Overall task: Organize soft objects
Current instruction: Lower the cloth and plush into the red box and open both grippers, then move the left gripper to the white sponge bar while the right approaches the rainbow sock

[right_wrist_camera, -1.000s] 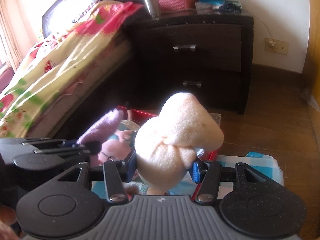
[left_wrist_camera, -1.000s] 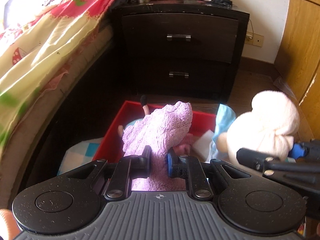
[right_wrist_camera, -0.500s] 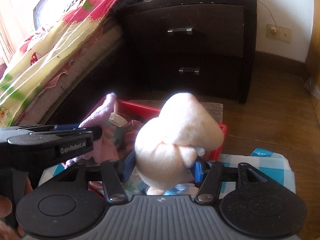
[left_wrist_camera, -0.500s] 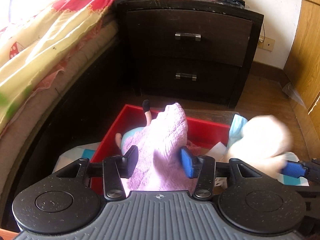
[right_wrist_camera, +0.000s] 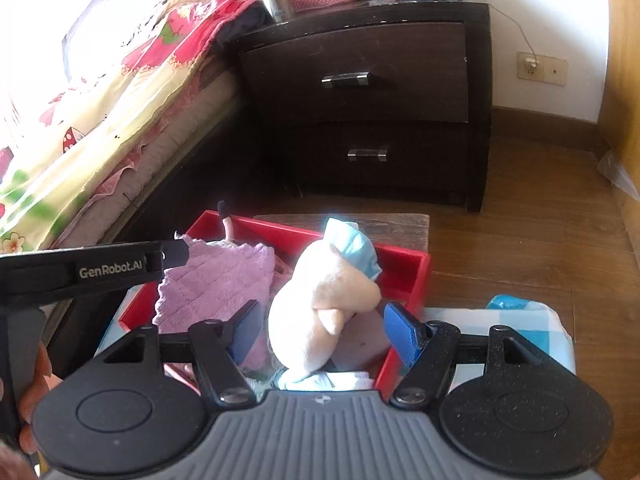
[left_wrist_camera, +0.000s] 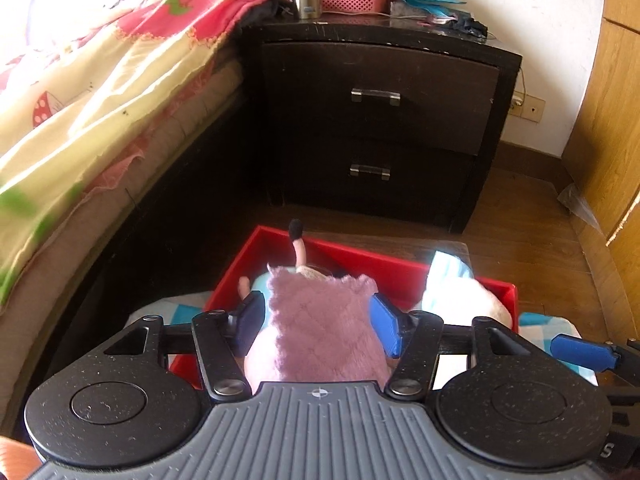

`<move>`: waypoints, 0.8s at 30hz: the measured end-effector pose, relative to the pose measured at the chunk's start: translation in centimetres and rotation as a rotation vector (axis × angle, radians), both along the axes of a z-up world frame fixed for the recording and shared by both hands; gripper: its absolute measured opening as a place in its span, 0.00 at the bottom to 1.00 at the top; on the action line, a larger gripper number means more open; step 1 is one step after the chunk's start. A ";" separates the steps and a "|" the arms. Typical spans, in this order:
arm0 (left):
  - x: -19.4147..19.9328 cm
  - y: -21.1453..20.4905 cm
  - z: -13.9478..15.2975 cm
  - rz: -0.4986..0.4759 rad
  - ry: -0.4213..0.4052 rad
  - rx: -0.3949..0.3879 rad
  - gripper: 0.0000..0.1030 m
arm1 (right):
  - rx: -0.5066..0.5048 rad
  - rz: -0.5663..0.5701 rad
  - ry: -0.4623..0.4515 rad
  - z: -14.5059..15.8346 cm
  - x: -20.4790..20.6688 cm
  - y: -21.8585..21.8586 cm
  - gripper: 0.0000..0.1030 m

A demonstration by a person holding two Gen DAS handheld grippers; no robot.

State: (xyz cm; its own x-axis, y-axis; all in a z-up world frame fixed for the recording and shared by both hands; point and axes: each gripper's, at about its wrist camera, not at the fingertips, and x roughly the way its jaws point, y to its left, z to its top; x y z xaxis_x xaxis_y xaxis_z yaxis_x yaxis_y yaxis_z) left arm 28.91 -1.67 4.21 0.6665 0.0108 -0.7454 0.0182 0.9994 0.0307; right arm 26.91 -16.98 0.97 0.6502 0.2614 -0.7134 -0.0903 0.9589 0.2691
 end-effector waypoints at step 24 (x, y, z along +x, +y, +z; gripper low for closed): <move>-16.0 -9.0 -8.1 -0.214 0.324 -0.156 0.56 | -0.059 -0.125 0.159 -3.0 -16.8 -7.2 0.47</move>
State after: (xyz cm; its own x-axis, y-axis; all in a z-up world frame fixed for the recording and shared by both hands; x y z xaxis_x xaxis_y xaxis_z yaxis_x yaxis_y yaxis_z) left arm 12.86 -10.62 -3.92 0.3721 -0.2321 -0.8987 0.2099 0.9642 -0.1620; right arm 10.14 -24.22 -2.05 0.5529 0.1406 -0.8213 0.0691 0.9745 0.2133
